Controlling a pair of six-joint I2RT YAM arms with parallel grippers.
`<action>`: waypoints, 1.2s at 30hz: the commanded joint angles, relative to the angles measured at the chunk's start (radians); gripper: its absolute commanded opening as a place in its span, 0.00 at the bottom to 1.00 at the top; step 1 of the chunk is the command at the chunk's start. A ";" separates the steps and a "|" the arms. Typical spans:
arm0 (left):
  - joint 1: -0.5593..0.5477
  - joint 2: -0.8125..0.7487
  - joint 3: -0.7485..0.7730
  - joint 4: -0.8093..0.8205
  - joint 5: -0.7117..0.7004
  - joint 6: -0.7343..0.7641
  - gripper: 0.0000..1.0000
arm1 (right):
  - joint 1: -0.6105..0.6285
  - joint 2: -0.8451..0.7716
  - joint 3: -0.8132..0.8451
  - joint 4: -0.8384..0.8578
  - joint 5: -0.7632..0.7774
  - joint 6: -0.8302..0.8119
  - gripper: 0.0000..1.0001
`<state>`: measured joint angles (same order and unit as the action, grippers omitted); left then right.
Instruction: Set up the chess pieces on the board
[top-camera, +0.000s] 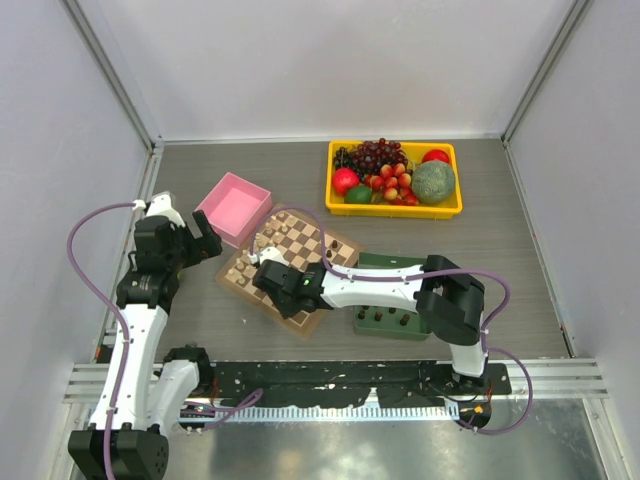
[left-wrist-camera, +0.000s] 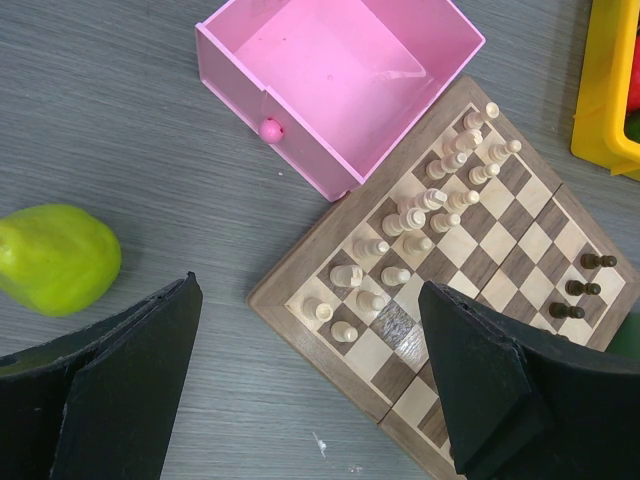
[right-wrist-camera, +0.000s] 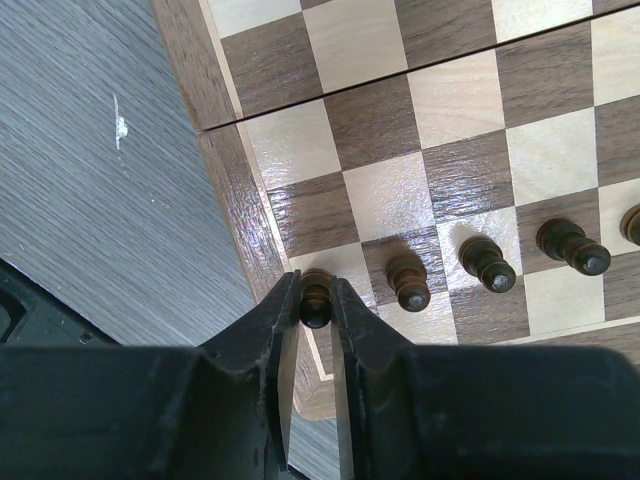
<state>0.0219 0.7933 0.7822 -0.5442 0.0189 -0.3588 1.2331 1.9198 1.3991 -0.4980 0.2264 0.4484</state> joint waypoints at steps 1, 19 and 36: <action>0.003 -0.012 0.035 0.012 0.004 0.004 0.99 | -0.001 -0.030 0.018 0.004 0.016 0.001 0.24; 0.004 -0.009 0.037 0.010 0.006 0.003 0.99 | -0.001 -0.152 0.028 0.032 0.025 -0.028 0.38; 0.004 0.009 0.034 0.012 -0.010 0.004 0.99 | -0.326 -0.703 -0.472 0.073 0.084 0.130 0.46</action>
<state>0.0219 0.7944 0.7822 -0.5442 0.0181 -0.3588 1.0004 1.2797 1.0172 -0.4194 0.3721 0.5102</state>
